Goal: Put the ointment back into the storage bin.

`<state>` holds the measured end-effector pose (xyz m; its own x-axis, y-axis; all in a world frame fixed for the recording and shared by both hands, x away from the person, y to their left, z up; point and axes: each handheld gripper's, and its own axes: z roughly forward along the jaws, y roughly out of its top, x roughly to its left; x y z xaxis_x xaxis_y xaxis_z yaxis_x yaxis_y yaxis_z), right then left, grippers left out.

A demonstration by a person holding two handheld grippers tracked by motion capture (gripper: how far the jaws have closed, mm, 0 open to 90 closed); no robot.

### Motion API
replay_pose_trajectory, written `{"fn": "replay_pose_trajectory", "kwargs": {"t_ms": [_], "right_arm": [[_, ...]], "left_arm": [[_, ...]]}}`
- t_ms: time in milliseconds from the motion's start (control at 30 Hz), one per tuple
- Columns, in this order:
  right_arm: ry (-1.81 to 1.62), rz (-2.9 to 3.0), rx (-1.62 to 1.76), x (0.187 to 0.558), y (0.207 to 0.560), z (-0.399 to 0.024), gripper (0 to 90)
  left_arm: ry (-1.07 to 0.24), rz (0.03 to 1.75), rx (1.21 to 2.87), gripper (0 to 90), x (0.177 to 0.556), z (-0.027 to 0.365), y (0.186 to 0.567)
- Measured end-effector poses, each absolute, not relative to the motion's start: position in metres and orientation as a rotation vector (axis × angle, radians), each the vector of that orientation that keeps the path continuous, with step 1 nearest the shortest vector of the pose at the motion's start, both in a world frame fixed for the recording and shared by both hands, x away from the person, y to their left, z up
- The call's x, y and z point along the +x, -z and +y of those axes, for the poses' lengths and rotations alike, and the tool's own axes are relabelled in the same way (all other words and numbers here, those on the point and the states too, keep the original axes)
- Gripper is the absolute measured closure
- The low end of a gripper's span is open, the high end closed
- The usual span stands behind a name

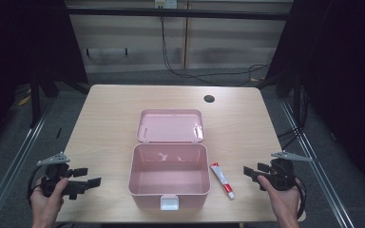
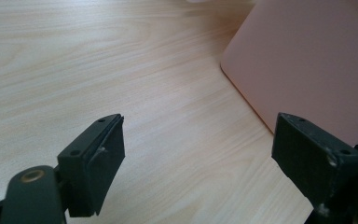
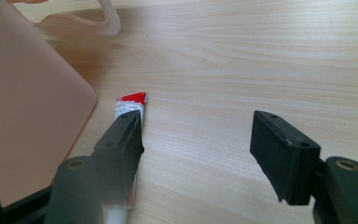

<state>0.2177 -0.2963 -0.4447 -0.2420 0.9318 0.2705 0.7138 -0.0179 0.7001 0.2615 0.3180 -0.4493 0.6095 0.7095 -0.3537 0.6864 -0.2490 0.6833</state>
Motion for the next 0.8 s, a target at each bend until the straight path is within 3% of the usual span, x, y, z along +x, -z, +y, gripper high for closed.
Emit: {"fn": "replay_pose_trajectory", "kwargs": {"t_ms": [567, 800], "right_arm": [[-1.087, 2.020, 1.771, 0.217, 0.434, -0.292, 37.4], [-1.042, 2.180, 1.759, 0.223, 0.428, -0.285, 50.5]], "left_arm": [[-0.030, 1.105, 1.974, 17.1, 0.261, 0.317, 0.449], [-0.036, 1.118, 1.981, 17.2, 0.262, 0.318, 0.450]]}}
